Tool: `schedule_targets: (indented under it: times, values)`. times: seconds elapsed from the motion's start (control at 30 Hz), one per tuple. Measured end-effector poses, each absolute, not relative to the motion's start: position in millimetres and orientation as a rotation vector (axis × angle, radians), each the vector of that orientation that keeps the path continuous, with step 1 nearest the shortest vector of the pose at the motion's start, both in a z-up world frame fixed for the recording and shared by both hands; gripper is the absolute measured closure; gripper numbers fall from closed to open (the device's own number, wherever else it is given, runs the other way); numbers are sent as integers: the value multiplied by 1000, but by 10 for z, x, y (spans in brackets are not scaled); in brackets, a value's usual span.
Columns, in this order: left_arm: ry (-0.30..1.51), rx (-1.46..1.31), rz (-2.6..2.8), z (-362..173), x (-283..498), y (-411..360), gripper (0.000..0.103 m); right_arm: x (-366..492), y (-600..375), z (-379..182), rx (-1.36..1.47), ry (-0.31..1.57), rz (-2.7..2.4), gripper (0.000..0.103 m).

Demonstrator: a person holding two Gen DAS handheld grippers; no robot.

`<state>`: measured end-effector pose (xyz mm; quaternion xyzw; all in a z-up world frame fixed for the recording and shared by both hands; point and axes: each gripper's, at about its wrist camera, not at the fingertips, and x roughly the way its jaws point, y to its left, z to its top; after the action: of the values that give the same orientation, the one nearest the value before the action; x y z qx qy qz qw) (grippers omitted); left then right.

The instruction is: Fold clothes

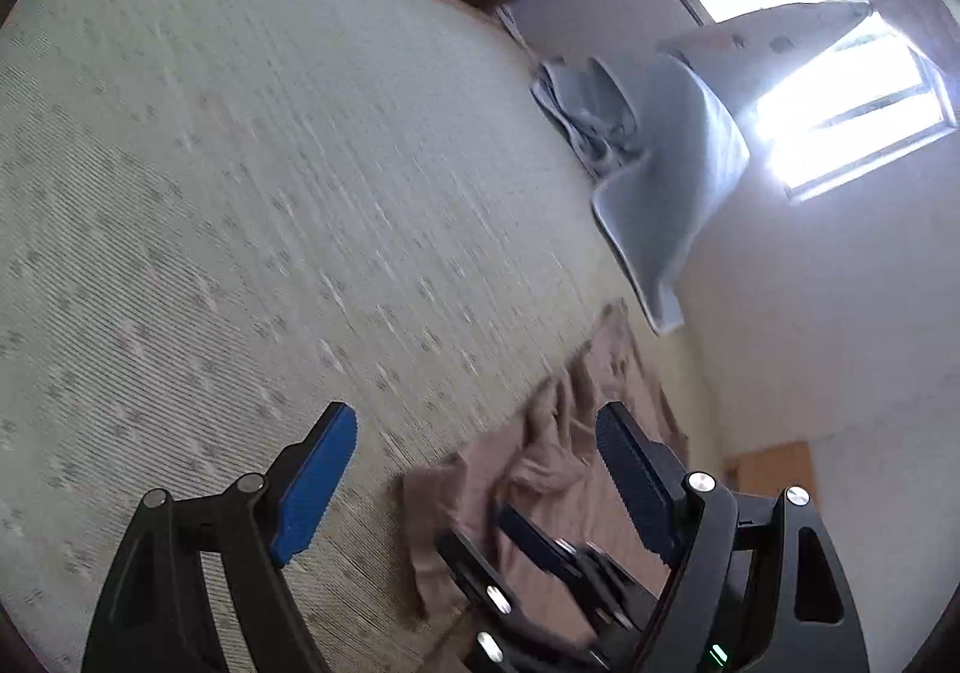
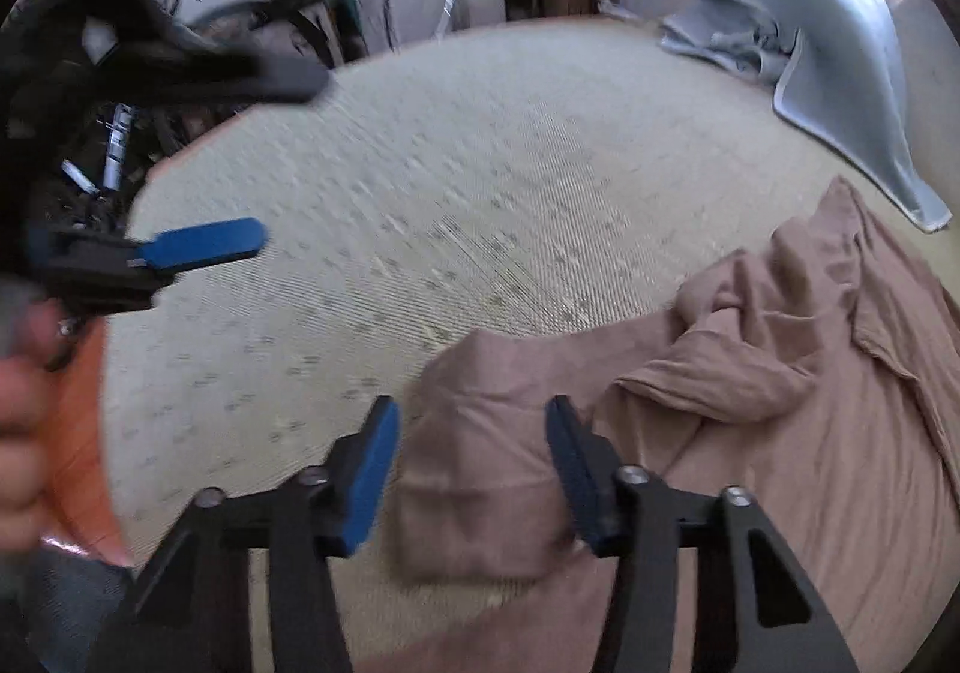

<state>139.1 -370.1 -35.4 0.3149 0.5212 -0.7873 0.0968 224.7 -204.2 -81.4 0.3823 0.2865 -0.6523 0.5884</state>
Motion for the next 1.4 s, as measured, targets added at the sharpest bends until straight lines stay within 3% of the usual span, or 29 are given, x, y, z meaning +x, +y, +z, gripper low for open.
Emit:
schedule_targets:
  times: [0.1,0.13,0.17,0.2,0.4,0.7,0.77,0.87,0.9,0.97,1.03,1.1,1.13,1.23,1.3,1.37,1.4]
  values:
    - [1662,1006,-2343,-460,1310,-3696,18,2212,-2114,-971,934,678,-1506,68]
    - [1678,1017,-2342,-479,1293,-3699,18,2207,-2111,-989,935,679,-1504,79]
    - [1697,1025,-2341,-505,1289,-3703,18,2193,-2094,-986,935,670,-1504,99]
    - [1716,1033,-2339,-531,1285,-3707,18,2179,-2076,-983,935,661,-1504,101]
    - [1815,1096,-2359,-650,1150,-3611,18,1895,-1838,-798,991,414,-1434,101]
    - [1864,1134,-2466,-626,946,-3448,18,1652,-1627,-584,1039,204,-1280,101]
    - [1874,1142,-2490,-621,900,-3412,22,1614,-1621,-563,1044,180,-1267,101]
    - [1856,1164,-2491,-626,864,-3388,42,1605,-1636,-559,1050,165,-1258,101]
    - [1839,1172,-2481,-633,865,-3396,53,1616,-1642,-560,1051,166,-1256,101]
    - [1816,1178,-2463,-644,876,-3419,57,1628,-1643,-574,1051,168,-1253,100]
    - [1813,1169,-2456,-641,903,-3441,71,1645,-1653,-582,1052,168,-1253,100]
    - [1803,1156,-2459,-607,933,-3463,76,1640,-1662,-591,1059,166,-1257,98]
    - [1799,1146,-2465,-583,946,-3470,88,1638,-1657,-593,1061,167,-1261,98]
    - [1775,1142,-2480,-533,957,-3463,96,1644,-1628,-585,1061,174,-1283,94]
    - [1761,1146,-2480,-519,957,-3452,97,1661,-1600,-569,1054,189,-1306,83]
    - [1740,1135,-2482,-483,977,-3462,98,1671,-1554,-556,1048,205,-1329,58]
    - [1736,1114,-2490,-441,1001,-3481,98,1677,-1525,-545,1043,213,-1344,55]
